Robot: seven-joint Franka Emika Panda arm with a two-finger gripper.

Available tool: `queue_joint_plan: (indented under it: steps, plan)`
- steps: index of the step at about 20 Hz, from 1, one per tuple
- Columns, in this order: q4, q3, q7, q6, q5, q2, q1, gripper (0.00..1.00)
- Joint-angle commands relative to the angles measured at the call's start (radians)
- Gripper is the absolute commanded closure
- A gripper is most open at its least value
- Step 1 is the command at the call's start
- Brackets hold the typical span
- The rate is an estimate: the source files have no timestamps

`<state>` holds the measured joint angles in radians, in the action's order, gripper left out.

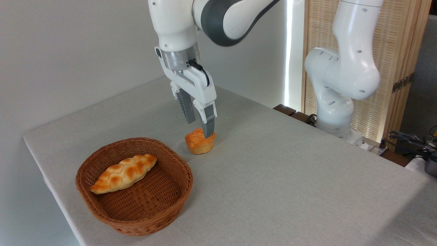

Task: Put bread into the basket
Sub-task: 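Move the open gripper over the small orange bun and lower it, then close the gripper around the small orange bun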

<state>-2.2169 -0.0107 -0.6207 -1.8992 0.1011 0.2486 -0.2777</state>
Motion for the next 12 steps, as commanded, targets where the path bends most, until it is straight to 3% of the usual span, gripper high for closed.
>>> queue_joint_plan:
  steps: [1, 3, 12]
  plan:
    - [-0.052, 0.005, 0.015, -0.072, 0.014, 0.000, -0.038, 0.00]
    - [-0.060, 0.005, 0.015, -0.104, 0.014, -0.020, -0.063, 0.00]
    - [-0.104, 0.003, 0.016, -0.156, 0.012, -0.032, -0.074, 0.00]
